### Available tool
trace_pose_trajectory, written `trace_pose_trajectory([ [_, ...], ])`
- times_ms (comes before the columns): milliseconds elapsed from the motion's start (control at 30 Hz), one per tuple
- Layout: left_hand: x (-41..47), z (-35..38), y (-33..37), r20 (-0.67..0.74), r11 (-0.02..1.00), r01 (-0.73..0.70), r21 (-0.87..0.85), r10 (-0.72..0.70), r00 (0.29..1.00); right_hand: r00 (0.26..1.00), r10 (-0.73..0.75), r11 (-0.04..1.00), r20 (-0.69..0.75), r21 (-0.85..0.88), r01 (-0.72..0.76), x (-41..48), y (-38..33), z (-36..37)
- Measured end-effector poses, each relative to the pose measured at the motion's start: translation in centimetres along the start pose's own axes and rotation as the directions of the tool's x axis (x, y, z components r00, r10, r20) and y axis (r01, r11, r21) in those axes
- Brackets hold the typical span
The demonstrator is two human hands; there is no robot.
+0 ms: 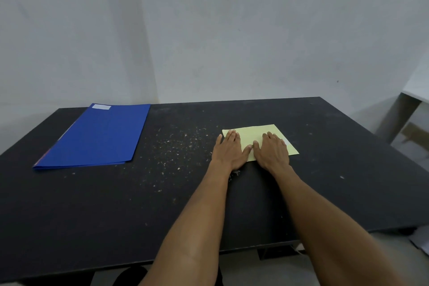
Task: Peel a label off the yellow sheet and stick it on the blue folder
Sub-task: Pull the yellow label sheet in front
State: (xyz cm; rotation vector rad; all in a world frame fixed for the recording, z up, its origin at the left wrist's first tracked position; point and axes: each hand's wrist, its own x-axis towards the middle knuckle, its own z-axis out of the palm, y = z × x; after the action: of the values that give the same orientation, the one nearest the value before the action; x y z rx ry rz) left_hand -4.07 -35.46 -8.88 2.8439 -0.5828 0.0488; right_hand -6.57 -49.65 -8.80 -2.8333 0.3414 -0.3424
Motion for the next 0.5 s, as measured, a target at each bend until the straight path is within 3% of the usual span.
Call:
trace_pose_trajectory([
  [500, 1.1, -0.4, -2.0, 0.026, 1.0, -0.009, 0.012, 0.009, 1.0, 0.994, -0.062, 0.998, -0.085, -0.018, 0.061, 1.5, -1.2, 0.9],
])
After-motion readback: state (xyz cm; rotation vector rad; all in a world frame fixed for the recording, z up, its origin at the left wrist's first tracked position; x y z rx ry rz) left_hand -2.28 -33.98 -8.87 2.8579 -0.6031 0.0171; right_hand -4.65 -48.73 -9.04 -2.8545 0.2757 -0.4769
